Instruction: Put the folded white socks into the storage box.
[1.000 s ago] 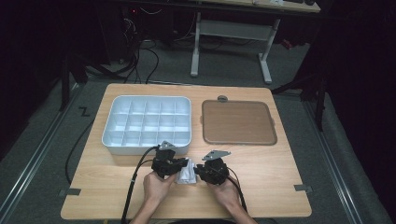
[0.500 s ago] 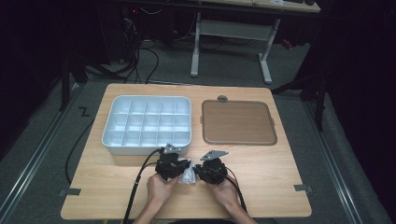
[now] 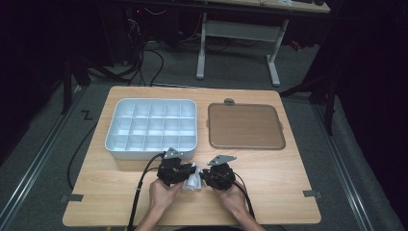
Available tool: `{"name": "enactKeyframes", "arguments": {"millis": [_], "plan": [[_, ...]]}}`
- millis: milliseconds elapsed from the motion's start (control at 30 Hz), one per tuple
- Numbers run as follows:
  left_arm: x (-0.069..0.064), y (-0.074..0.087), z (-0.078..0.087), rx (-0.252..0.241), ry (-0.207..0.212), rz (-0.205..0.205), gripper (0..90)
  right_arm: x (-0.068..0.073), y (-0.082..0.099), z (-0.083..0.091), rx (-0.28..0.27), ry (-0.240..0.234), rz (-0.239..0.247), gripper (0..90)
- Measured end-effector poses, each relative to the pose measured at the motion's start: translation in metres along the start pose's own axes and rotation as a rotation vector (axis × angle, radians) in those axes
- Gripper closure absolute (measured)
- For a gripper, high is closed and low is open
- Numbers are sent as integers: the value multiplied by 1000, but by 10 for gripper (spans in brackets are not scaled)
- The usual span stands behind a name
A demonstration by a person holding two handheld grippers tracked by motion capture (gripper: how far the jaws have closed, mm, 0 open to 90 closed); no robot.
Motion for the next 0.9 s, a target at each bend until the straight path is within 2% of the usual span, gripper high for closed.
{"name": "enactKeyframes", "arguments": {"millis": [167, 300, 500, 900], "plan": [[-3, -1, 3, -3, 27, 10, 625, 0, 0, 1, 0, -2, -1, 775], [-5, -3, 5, -8, 47, 26, 606, -1, 0, 1, 2, -3, 2, 775], [-7, -6, 10, -22, 71, 33, 622, -1, 0, 1, 1, -5, -3, 775], [-6, -10, 14, -43, 74, 26, 623, -2, 1, 2, 5, 0, -5, 773]]}}
Point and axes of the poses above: each handheld gripper's, and its own axes: z roughly backward along the jaws, y roughly out of its underside, x roughly to its left, the point moved 3 cm from there along -z, roughly forward along the jaws, and after that the axes turned 6 degrees about -z, right-handed, at the moved point
